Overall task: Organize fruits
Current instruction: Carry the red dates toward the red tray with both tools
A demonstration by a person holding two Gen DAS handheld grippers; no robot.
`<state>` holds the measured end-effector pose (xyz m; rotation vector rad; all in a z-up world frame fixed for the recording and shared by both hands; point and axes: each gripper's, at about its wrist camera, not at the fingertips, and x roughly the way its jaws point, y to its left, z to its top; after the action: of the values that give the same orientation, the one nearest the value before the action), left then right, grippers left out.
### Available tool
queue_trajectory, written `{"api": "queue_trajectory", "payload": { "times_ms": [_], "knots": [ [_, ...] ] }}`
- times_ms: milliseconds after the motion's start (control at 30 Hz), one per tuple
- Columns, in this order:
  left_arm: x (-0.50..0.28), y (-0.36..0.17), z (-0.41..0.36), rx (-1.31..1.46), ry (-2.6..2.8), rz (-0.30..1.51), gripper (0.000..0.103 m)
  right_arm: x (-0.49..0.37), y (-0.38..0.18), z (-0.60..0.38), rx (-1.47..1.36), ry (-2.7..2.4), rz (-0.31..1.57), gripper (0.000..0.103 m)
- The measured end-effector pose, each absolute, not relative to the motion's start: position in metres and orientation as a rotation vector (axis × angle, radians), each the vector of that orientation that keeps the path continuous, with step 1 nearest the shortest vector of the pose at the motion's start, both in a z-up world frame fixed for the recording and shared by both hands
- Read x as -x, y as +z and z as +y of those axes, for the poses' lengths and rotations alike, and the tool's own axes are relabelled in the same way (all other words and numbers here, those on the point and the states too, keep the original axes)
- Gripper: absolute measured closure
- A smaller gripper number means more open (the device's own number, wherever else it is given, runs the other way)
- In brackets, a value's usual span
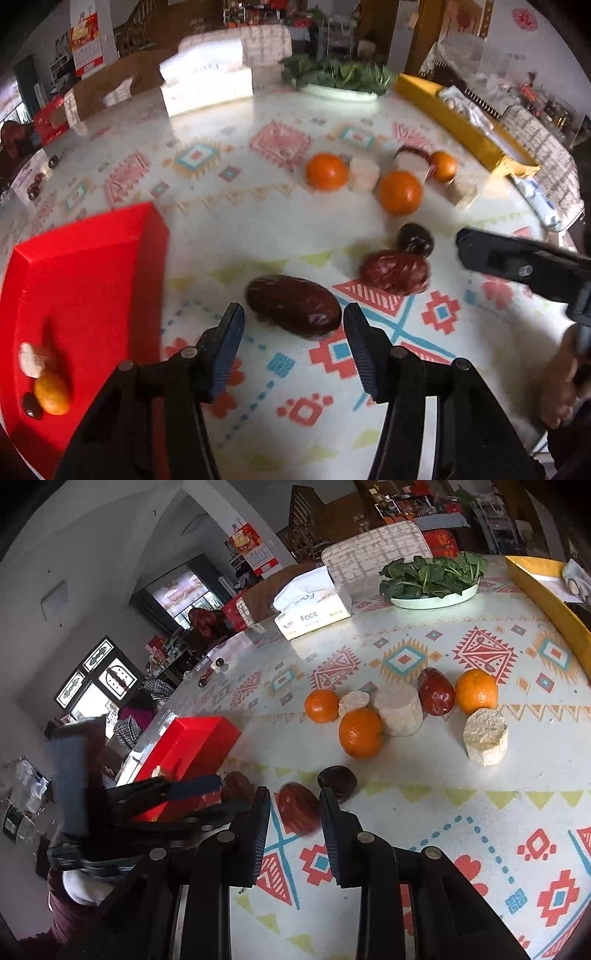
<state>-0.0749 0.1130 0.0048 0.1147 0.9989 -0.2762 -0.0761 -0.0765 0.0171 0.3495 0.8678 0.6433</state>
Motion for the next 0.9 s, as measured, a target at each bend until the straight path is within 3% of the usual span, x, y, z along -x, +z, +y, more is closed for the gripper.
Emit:
{"api": "queue_trajectory", "payload": {
  "times_ms": [133, 233, 700, 900],
  "knots": [
    [0.069, 0.004, 0.116, -0.056, -0.267, 0.979, 0.048, 0.076, 0.016, -0.077, -0.338, 0.627, 0.869, 0.072],
    [0.067, 0.005, 0.119, -0.038, -0.257, 0.965, 0.061, 0.076, 0.016, -0.076, -0.341, 0.636, 0.871, 0.072],
    [0.099, 0.019, 0.153, 0.09, -0.227, 0.909, 0.074, 0.054, 0.004, -0.001, -0.024, 0.636, 0.976, 0.071],
    [0.125, 0.036, 0.181, 0.162, -0.205, 0.836, 0.074, 0.059, 0.003, 0.01, 0.009, 0.562, 0.981, 0.075]
  ]
}}
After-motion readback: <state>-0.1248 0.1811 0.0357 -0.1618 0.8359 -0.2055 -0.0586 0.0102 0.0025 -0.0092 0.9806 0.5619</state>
